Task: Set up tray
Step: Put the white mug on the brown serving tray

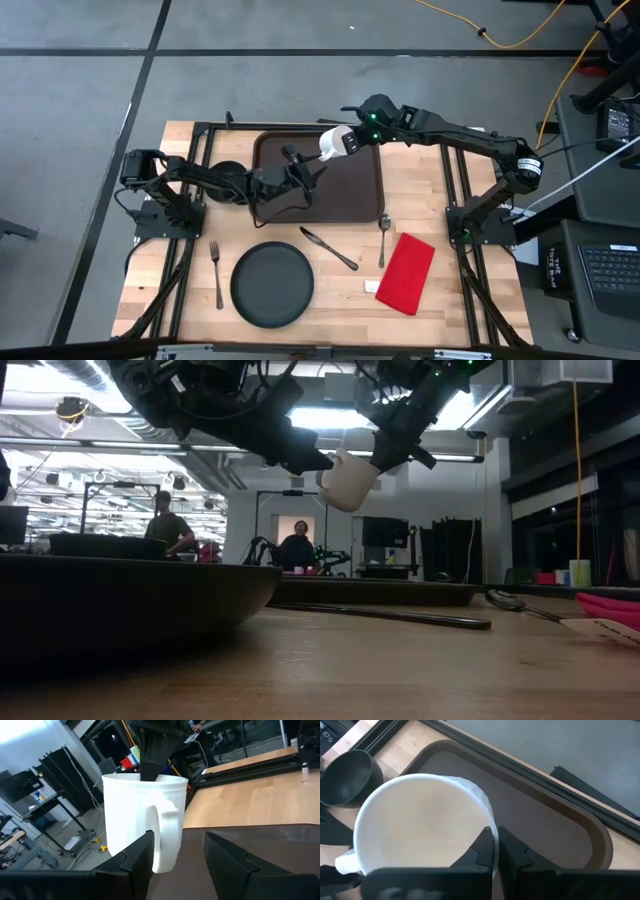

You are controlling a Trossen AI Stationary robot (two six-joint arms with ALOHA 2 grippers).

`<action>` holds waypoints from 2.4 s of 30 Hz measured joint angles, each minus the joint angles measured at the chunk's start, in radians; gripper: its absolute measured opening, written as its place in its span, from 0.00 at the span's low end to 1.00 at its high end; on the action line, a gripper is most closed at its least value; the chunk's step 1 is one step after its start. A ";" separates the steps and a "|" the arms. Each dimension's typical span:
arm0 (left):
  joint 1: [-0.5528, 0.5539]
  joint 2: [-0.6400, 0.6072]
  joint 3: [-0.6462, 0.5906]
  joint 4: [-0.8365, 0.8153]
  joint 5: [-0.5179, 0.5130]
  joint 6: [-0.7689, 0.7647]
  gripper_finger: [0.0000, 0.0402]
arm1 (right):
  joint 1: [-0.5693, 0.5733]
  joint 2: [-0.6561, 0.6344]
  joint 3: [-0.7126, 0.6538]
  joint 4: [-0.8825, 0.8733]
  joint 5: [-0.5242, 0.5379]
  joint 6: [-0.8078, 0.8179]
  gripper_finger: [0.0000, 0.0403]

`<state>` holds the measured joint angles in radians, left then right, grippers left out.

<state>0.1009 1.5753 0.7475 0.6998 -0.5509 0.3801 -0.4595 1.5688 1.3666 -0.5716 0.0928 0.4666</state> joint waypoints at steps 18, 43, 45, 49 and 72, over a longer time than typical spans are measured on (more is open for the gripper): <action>0.046 0.000 0.000 0.025 0.047 0.000 0.33 | 0.000 0.000 0.000 0.016 -0.017 0.000 0.03; 0.059 -0.001 0.000 0.026 0.038 0.057 0.10 | 0.000 -0.001 0.001 0.029 -0.050 -0.009 0.14; 0.059 -0.001 0.000 0.020 0.035 0.058 0.10 | 0.000 -0.001 0.001 0.028 -0.054 -0.029 0.16; 0.059 -0.001 0.000 0.002 0.029 0.069 0.09 | 0.000 -0.001 0.001 0.029 -0.056 -0.059 0.18; -0.016 -0.019 0.000 -0.074 0.120 0.083 0.01 | -0.018 -0.007 0.078 0.019 -0.053 -0.212 0.19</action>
<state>0.0853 1.5565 0.7471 0.6257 -0.4313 0.4630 -0.4770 1.5622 1.4445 -0.5523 0.0399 0.2548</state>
